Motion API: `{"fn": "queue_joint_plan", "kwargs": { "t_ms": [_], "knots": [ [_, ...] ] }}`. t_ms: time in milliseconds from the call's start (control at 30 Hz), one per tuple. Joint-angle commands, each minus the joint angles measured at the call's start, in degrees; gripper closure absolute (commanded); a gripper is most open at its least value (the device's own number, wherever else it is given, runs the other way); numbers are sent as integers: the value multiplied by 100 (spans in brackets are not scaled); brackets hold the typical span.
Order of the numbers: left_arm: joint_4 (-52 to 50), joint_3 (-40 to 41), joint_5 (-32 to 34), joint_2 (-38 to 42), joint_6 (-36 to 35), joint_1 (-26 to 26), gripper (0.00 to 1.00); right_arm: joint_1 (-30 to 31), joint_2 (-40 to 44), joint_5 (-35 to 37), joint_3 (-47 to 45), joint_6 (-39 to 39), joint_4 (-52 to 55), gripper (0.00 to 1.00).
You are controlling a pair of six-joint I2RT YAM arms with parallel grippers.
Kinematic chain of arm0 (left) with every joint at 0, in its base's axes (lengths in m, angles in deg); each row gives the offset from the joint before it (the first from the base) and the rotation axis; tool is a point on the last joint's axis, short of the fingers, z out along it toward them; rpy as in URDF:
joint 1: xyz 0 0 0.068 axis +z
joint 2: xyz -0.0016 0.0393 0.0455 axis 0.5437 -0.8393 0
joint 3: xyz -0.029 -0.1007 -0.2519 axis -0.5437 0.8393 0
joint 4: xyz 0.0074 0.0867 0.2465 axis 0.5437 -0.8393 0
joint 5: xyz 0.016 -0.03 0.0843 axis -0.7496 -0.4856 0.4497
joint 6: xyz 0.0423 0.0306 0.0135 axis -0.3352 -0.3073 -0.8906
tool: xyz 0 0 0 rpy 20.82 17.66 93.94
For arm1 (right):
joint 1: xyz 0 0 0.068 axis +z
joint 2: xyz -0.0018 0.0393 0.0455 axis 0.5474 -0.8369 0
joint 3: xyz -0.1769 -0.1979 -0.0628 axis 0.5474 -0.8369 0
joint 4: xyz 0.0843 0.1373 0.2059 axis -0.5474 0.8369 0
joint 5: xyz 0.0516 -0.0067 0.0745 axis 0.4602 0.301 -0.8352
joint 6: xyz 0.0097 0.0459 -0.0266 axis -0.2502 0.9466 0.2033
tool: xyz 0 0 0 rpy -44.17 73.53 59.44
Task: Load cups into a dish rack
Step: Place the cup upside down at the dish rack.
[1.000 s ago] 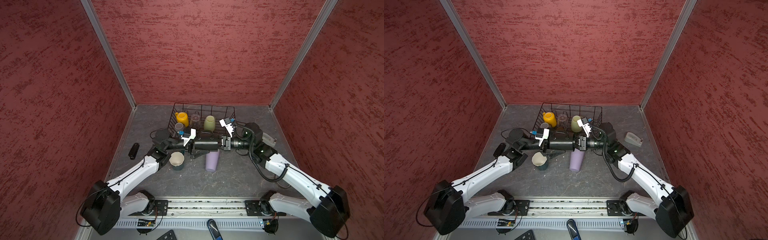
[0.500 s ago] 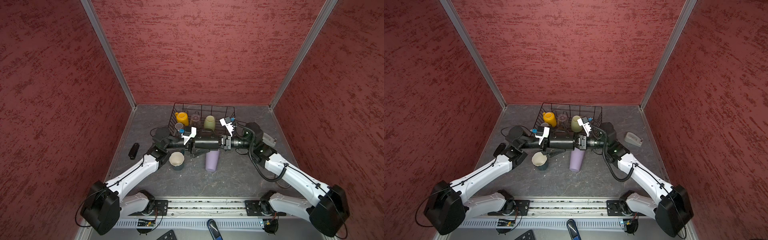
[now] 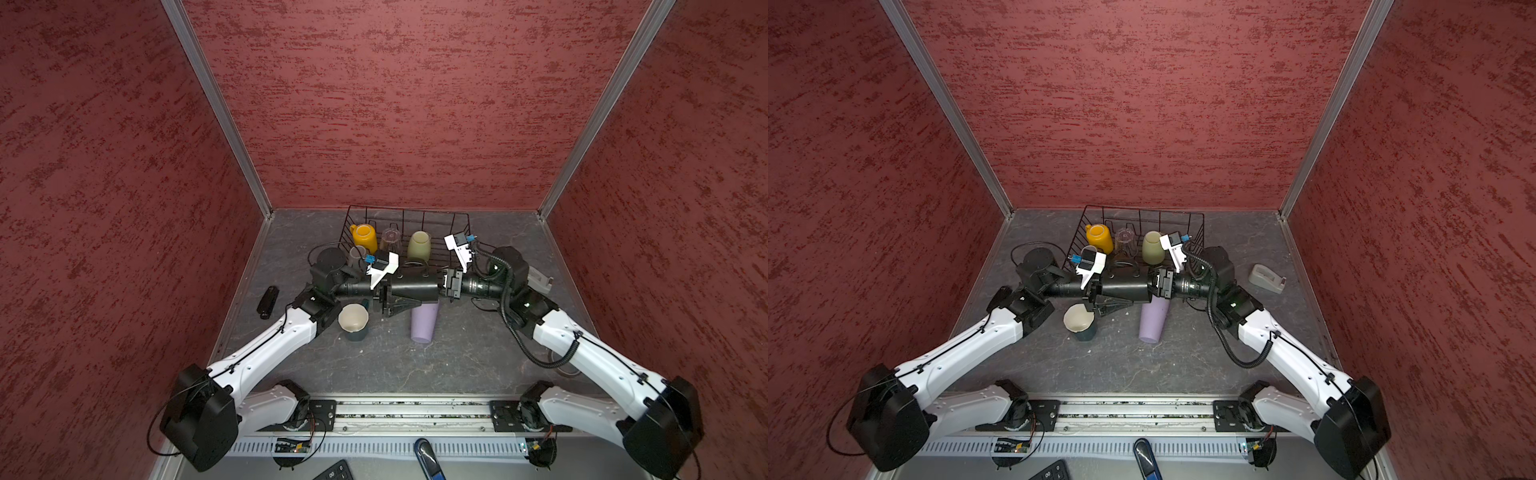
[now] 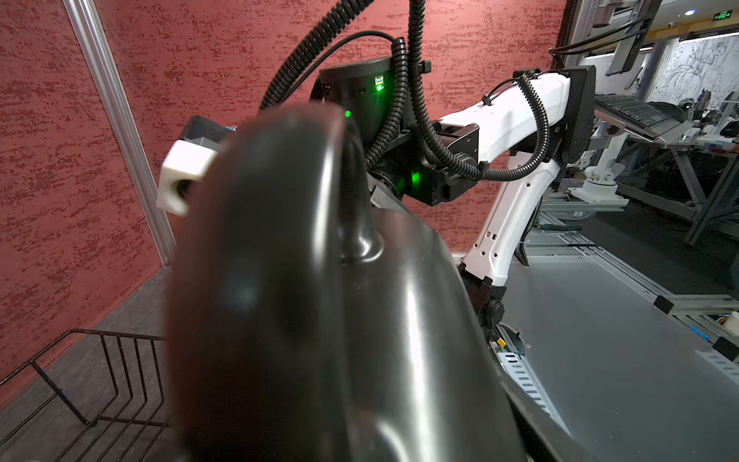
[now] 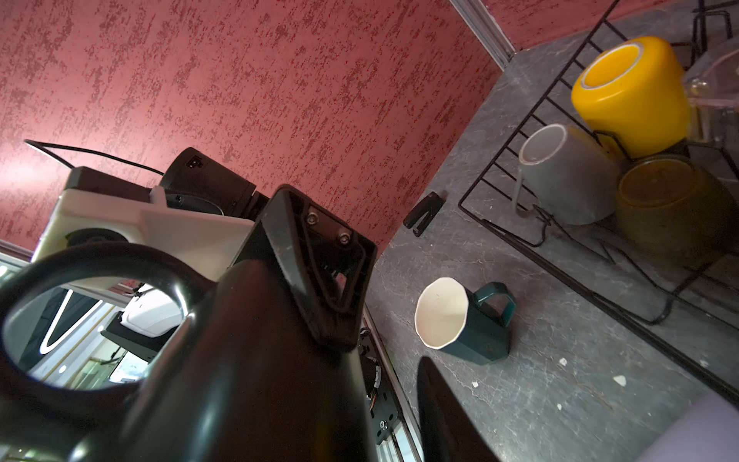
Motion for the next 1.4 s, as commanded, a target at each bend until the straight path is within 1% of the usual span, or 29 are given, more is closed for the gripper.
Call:
{"fn": "queue_joint_plan", "kwargs": {
  "t_ms": [0,100,267,500,633,700,833,1067,1233,1367],
  "knots": [
    [-56,-325,76,204,-61,-4,100,-104,197,409,88,-78,148,53],
    [-247,-471,162,151,-23,-1,100,-183,263,532,64,-47,223,47],
    [-688,-763,671,-21,52,-9,100,-366,496,1092,34,-143,700,34],
    [-1925,-1671,1276,-655,273,-13,100,-556,1099,2513,49,-601,1695,12],
    [-2711,-2368,1714,-1136,455,-10,100,-584,1252,2976,77,-782,2095,3],
    [-3176,-2751,1923,-1424,544,-12,100,-584,1310,3101,70,-834,2200,1],
    [-4093,-3453,2259,-1970,700,-26,100,-597,1449,3385,52,-942,2376,1],
    [-5128,-4263,2738,-2627,744,-77,100,-622,1520,3629,73,-1113,2555,1],
    [-6472,-5257,3674,-3315,658,-253,100,-641,1477,3651,50,-1172,2565,1],
    [-7089,-5802,3941,-3759,554,-400,100,-654,1470,3664,25,-1188,2551,1]
  ]
}}
